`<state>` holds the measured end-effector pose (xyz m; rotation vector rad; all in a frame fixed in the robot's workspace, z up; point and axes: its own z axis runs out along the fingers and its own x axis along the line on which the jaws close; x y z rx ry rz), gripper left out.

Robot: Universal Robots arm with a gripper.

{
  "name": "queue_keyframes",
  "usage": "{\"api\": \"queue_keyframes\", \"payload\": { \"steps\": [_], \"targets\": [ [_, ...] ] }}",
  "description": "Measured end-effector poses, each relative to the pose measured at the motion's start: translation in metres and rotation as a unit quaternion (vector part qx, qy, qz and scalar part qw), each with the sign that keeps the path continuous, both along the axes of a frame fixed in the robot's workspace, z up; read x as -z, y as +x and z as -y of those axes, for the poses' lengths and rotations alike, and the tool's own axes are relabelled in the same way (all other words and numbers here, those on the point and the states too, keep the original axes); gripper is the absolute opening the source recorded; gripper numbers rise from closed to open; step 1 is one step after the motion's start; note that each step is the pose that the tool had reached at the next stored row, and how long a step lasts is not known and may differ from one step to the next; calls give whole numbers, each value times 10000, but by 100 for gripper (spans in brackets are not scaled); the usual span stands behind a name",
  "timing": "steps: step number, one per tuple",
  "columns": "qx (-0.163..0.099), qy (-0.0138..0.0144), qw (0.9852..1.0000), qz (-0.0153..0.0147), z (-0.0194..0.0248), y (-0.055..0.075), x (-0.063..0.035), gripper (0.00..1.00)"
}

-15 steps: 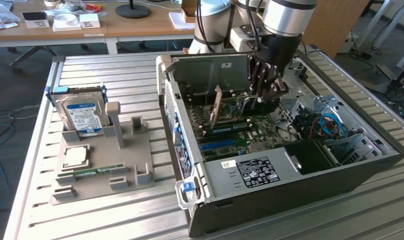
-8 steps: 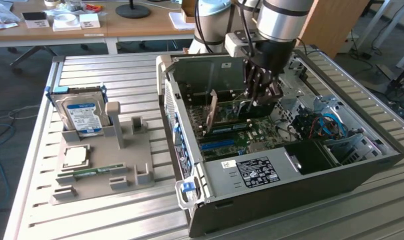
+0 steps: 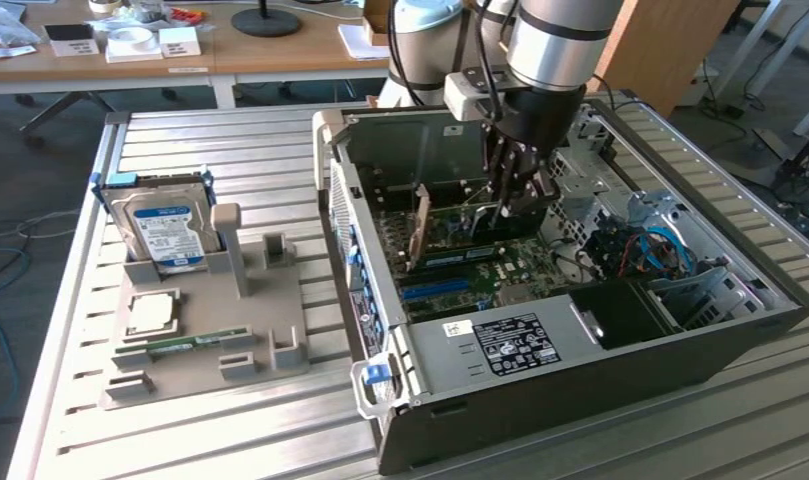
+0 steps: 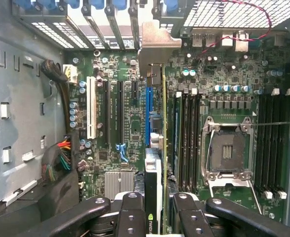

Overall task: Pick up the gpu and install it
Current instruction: 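Insert the gpu into the slot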

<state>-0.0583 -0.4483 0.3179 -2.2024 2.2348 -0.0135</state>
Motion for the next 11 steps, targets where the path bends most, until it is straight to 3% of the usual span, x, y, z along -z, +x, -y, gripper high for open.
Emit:
{"api": "queue_keyframes", "payload": {
  "steps": [11],
  "targets": [
    [1, 0, 10000, 0, 0, -3, 34, 27]
  ]
}}
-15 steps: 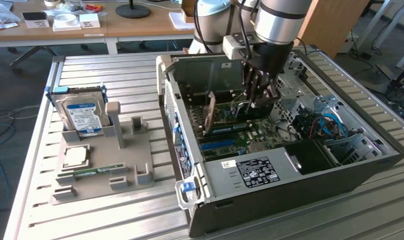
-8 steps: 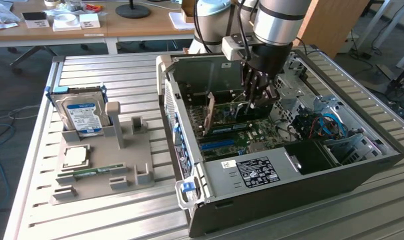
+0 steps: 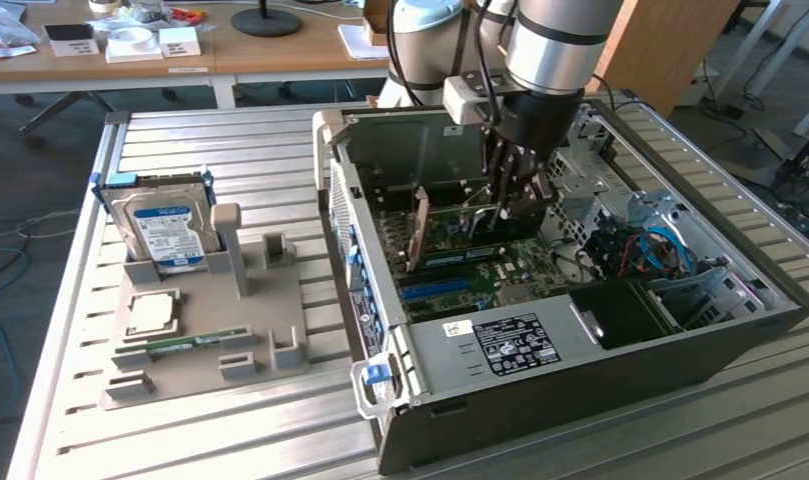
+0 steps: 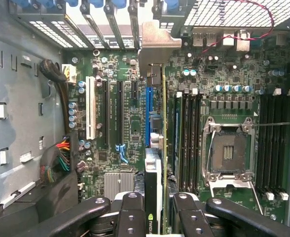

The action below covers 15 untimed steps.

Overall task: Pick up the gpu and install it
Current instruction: 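Insert the gpu into the slot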

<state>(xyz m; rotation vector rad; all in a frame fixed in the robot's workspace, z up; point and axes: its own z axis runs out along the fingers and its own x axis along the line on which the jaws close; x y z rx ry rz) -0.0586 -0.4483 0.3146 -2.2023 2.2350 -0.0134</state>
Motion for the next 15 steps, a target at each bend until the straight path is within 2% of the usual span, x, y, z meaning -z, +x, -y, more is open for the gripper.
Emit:
{"api": "queue_keyframes", "payload": {
  "steps": [15],
  "targets": [
    [0, 1, 10000, 0, 0, 0, 12, 27]
  ]
}}
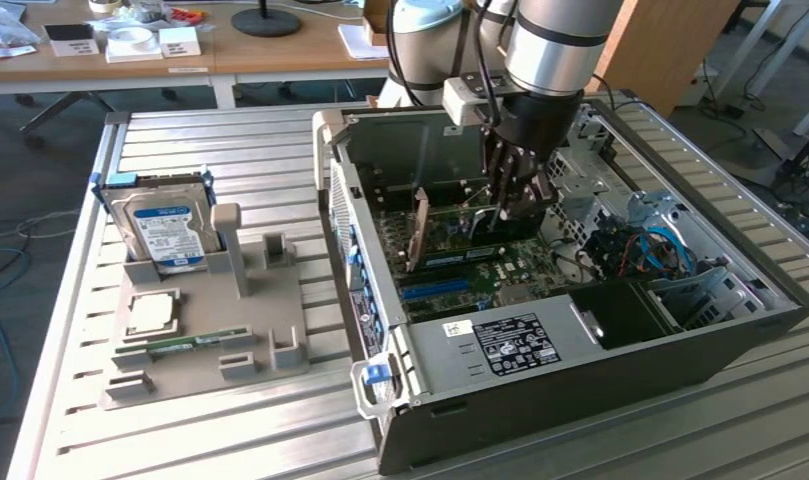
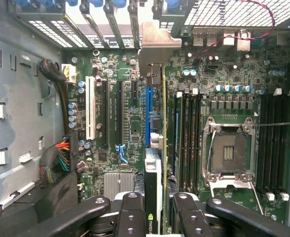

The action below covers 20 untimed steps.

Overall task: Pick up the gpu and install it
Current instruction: 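Insert the gpu into the slot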

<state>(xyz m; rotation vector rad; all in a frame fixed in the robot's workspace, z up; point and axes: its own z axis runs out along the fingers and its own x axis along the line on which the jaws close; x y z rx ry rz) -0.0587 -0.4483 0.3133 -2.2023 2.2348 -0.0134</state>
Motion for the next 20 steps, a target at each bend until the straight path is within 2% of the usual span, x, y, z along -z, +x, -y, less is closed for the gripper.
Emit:
{"api": "queue_keyframes", "payload": {
  "steps": [5, 10, 20],
  "targets": [
    [1, 2, 10000, 1, 3, -6, 8, 27],
    [-4, 3, 10000, 0, 27, -45, 42, 27],
    [-10, 3, 10000, 1, 33, -150, 204, 27]
  ]
}}
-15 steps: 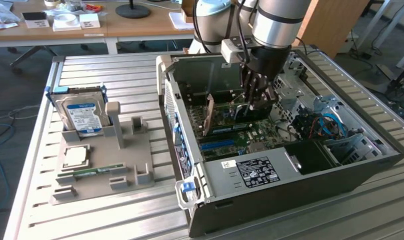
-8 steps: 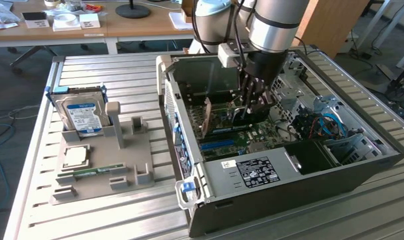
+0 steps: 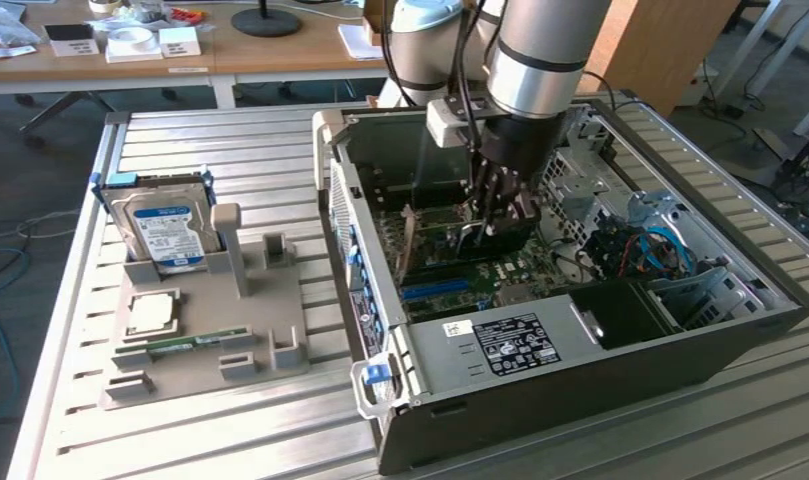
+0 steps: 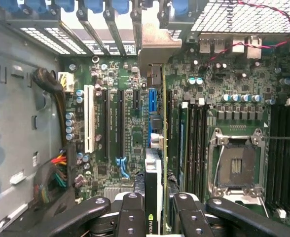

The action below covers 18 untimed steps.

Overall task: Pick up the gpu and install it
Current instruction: 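Insert the gpu into the slot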

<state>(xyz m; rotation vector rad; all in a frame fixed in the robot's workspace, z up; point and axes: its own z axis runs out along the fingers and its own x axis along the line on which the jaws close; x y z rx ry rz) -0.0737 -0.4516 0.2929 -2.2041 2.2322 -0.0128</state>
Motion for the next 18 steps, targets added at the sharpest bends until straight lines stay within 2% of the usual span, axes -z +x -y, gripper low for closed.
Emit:
{"api": "queue_keyframes", "payload": {
  "steps": [5, 18],
  "targets": [
    [-4, 0, 10000, 2, 0, -60, 65, 27],
    [-5, 0, 10000, 1, 0, -71, 146, 27]
  ]
}}
